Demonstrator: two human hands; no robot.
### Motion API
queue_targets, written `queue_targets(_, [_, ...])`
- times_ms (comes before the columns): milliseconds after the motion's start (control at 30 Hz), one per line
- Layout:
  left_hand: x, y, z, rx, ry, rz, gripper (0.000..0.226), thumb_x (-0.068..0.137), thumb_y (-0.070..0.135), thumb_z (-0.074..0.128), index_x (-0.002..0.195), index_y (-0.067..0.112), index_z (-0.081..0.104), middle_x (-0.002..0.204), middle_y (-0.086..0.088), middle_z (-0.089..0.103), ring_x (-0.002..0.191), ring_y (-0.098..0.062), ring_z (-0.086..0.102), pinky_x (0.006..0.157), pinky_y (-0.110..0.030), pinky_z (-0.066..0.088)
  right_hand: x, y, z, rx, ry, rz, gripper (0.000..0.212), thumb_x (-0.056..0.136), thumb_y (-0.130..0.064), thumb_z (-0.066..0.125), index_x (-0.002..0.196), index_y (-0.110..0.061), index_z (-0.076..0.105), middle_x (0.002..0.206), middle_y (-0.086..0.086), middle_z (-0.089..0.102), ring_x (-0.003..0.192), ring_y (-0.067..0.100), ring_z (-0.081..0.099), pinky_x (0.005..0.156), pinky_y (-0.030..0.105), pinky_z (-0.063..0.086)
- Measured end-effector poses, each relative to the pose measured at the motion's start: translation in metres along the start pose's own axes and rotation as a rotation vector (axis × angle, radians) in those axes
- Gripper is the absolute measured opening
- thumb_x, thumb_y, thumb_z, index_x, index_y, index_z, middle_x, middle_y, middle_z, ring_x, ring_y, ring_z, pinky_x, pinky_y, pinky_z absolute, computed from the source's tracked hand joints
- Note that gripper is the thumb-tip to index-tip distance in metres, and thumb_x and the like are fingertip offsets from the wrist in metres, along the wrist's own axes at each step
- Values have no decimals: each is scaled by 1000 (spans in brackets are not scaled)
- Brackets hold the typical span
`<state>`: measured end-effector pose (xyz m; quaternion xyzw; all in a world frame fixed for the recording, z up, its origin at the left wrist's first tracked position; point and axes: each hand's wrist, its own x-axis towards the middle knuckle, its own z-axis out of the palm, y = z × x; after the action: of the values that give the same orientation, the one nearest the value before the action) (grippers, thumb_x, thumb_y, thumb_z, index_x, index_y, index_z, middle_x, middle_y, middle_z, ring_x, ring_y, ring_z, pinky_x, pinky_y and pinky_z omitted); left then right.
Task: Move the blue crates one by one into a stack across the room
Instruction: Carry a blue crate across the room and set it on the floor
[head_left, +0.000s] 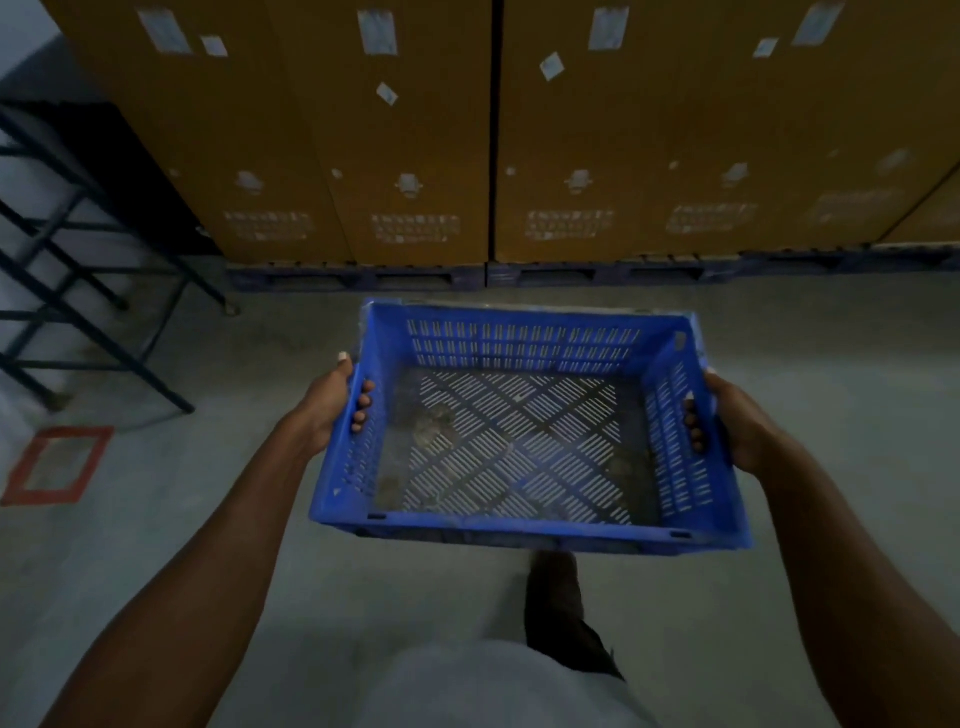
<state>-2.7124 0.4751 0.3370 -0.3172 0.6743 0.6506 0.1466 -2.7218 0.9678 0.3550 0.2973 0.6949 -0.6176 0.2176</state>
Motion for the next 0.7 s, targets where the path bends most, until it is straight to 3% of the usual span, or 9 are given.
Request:
queue_targets(367, [226,73,105,42,162,-150,58,105,59,24,84,14,54,64,-4,45,40,-14,41,46,-26,38,311,-118,10,-36,-40,170,61,94,-72,35,76,-15,48,61,4,45,47,19,41,43,27,37])
queue_targets(500, [322,61,123,93,192,-191,57,105,58,25,84,13,53,65,-5,46,36,-11,42,48,-28,39,416,-109,34,-43,-15,200,62,91,-75,39,76,-16,49,61,3,46,47,19,42,43,28,39])
queue_targets(633, [440,5,138,117,238,-242,57,105,59,27,89,11,54,67,-6,48,35,-11,44,49,-27,39,529,-71,68,-110,23,217,64,91,-75,39,75,-14,51,61,5,50,46,20,44,43,28,40])
queue_targets(700, [503,-28,148,109,240,-277,57,105,59,26,87,11,53,67,-6,48,35,-11,43,46,-24,39,590,-44,83,-118,26,211,73,76,-86,46,75,-14,52,58,4,51,45,20,45,41,28,41])
